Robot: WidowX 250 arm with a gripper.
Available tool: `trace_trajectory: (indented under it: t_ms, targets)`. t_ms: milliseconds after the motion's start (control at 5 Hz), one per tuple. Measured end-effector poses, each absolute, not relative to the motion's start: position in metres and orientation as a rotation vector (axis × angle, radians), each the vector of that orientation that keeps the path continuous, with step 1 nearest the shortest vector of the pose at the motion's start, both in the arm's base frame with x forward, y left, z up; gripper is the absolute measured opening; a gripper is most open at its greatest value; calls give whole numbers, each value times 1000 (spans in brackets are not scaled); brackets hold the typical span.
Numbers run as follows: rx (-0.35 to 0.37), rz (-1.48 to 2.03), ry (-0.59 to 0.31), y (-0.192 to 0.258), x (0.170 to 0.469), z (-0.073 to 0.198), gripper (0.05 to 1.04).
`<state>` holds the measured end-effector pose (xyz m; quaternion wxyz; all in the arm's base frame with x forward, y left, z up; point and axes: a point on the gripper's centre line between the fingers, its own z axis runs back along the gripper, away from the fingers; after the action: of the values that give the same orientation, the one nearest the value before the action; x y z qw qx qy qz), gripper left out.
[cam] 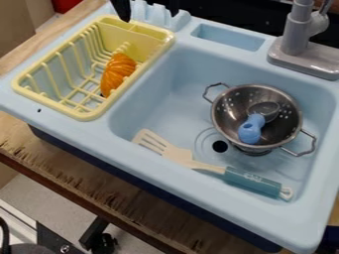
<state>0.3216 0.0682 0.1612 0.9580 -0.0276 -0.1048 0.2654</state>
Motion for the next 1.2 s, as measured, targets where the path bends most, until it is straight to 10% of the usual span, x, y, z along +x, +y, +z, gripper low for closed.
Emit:
trace_trajectory:
  t_ms: [1200]
  targets:
    - [-134,35,-19,-77,292,149,1001]
